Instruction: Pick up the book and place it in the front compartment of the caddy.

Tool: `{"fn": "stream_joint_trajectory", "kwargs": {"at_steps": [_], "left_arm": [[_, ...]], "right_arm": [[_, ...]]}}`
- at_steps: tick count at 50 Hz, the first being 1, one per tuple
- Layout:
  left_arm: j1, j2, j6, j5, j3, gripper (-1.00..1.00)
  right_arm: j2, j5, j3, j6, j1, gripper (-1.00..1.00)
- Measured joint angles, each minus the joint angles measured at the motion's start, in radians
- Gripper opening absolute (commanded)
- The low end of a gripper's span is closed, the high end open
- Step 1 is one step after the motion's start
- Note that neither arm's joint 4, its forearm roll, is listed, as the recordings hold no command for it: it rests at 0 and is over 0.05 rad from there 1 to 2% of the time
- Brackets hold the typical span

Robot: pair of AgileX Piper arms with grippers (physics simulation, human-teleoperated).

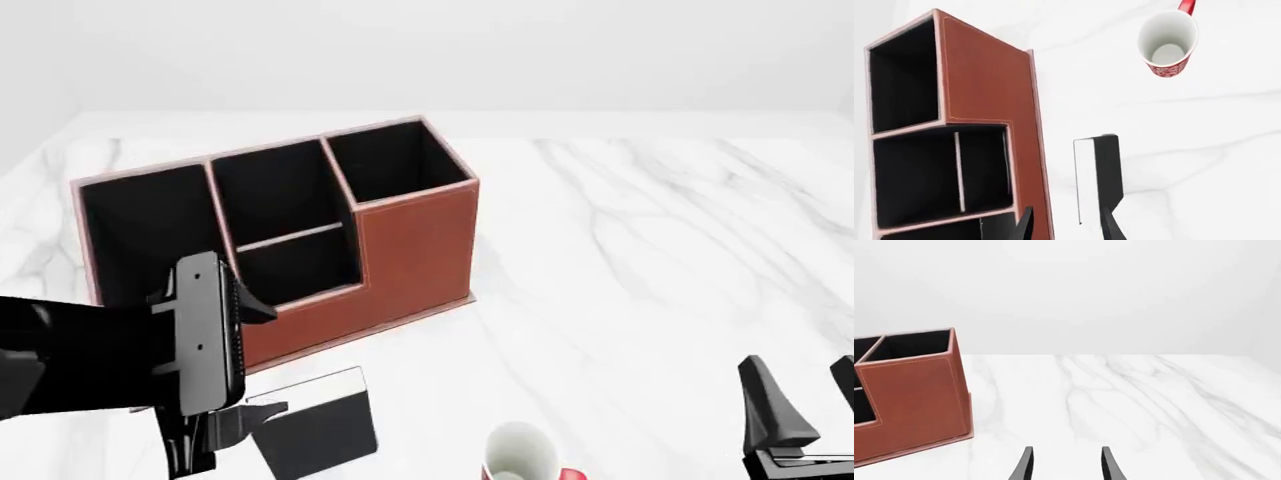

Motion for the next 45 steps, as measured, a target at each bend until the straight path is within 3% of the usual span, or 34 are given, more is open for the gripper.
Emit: {"fn": "stream_joint_trajectory", "kwargs": {"at_steps": [19,45], "left_arm": [[-0.003,0.128,0.019,-0.007,0.000,1.00],[-0.009,0.200,0.007,-0.045,0.015,1.00]], "right_arm": [[0.000,0.000,0.000,0.000,0.000,1.00],[0.000,0.000,0.000,0.000,0.000,1.00]]}}
